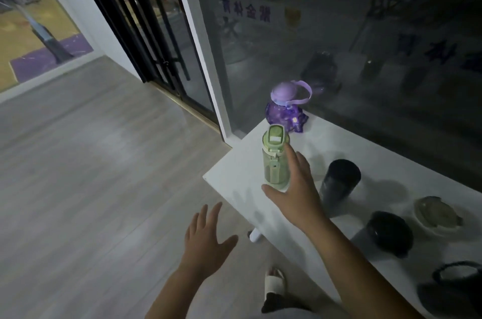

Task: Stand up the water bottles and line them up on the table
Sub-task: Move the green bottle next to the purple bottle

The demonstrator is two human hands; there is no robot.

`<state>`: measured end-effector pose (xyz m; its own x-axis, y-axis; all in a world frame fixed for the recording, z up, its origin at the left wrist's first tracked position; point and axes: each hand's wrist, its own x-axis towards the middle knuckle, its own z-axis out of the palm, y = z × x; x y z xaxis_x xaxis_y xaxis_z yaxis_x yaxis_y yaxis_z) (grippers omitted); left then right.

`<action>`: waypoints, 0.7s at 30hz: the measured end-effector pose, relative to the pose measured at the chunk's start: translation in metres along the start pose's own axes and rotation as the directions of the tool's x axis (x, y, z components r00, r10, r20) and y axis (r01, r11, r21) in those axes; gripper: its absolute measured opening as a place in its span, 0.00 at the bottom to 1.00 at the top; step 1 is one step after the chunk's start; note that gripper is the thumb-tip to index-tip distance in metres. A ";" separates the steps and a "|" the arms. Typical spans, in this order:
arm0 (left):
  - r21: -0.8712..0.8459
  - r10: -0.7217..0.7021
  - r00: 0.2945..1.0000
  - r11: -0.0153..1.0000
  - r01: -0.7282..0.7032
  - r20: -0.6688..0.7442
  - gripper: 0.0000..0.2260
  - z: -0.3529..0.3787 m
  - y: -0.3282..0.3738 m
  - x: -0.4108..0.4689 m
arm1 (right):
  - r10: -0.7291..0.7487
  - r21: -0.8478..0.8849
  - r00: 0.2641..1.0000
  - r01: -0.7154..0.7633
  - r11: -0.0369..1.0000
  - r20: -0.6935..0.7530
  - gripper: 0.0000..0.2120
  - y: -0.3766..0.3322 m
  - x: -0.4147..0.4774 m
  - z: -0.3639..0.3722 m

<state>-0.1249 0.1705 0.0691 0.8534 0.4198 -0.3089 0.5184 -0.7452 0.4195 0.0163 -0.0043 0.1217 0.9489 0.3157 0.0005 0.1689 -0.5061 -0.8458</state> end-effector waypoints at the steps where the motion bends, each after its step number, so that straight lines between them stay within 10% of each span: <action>1: 0.014 -0.001 1.000 1.000 0.001 0.000 0.37 -0.005 0.002 0.013 | 0.015 -0.015 1.000 -0.015 1.000 -0.017 0.47 0.000 0.017 0.003; 21: 0.241 0.204 0.912 0.923 -0.301 0.357 0.38 0.010 0.040 0.247 | 0.250 0.025 0.958 -0.249 0.968 -0.144 0.33 0.017 0.141 -0.009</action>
<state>0.1058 0.2393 0.0006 0.8645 0.0457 -0.5005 0.2085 -0.9387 0.2744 0.1552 0.0244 0.1121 0.9891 0.0608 -0.1341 -0.0791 -0.5483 -0.8325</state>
